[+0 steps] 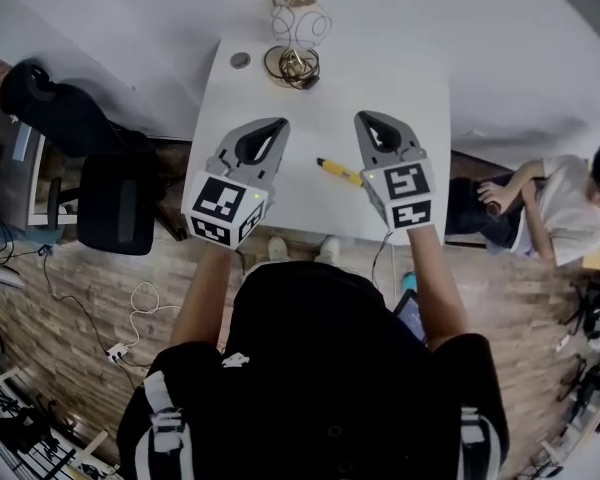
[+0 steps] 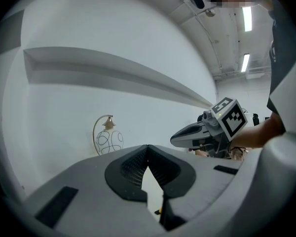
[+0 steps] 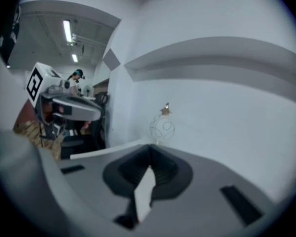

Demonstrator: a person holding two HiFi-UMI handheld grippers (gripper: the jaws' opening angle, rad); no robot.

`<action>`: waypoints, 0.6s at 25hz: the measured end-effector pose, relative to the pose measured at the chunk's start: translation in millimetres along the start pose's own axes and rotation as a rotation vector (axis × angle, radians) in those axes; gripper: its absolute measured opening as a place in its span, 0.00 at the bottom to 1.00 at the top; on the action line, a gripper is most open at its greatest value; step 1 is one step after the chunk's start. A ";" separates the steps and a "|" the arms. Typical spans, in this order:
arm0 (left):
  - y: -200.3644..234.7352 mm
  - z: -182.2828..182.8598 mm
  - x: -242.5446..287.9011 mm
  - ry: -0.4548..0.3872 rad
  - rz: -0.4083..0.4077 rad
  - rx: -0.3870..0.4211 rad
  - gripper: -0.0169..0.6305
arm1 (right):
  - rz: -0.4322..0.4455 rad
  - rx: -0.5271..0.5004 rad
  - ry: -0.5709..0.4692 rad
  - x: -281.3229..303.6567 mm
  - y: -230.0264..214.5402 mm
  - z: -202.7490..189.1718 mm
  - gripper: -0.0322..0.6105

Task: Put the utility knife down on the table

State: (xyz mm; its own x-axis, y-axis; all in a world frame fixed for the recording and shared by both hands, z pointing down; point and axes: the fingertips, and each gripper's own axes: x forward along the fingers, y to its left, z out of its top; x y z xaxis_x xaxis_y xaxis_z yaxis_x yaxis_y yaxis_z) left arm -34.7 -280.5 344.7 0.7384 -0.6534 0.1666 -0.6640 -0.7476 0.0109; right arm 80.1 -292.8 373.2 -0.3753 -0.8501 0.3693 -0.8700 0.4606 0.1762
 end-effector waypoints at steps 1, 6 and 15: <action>0.2 3.9 -0.4 -0.008 0.001 0.007 0.06 | -0.006 0.002 -0.018 -3.1 -1.4 6.4 0.10; 1.6 20.8 -5.0 -0.036 0.006 0.037 0.06 | -0.016 0.028 -0.085 -18.4 -4.4 32.0 0.11; 0.0 55.9 -14.9 -0.100 0.017 0.087 0.06 | -0.065 0.032 -0.210 -49.4 -13.3 70.2 0.11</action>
State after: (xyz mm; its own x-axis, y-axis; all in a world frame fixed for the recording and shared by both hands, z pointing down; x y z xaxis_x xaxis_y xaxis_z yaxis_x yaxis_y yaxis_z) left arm -39.2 -277.4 287.1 0.7379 -0.6716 0.0666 -0.6673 -0.7408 -0.0771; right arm 87.8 -274.8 288.6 -0.3731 -0.9139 0.1597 -0.9031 0.3972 0.1634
